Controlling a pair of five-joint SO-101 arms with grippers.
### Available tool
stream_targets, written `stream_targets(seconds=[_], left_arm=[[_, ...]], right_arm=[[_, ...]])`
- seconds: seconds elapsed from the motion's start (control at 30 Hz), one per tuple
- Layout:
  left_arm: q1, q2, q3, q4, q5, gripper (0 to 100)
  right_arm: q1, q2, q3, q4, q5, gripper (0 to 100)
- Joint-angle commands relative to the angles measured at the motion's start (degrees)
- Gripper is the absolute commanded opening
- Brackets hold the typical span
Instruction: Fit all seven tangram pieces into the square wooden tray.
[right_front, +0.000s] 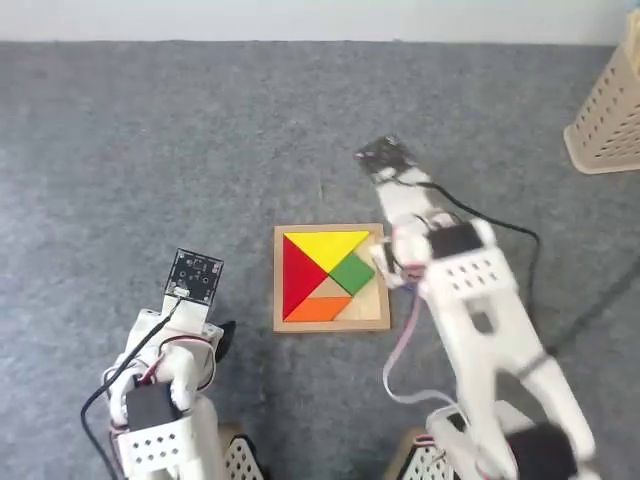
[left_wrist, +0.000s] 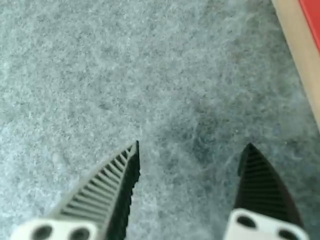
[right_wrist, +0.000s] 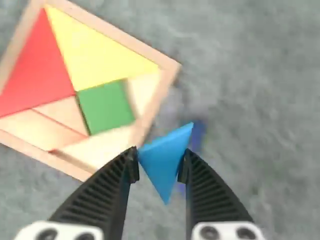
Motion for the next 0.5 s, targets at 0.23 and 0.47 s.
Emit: stream_targets(seconds=[0.23,0.47], left_arm=[[0.2,-1.0,-0.7,0.1,0.4,30],[0.2,-1.0,-0.7,0.1,0.4,30]], right_arm=[[-2.2,27.8,-23.0,-3.8,-12.7,6.1],[-3.6,33.1,-24.4,-4.0,-13.8,6.1]])
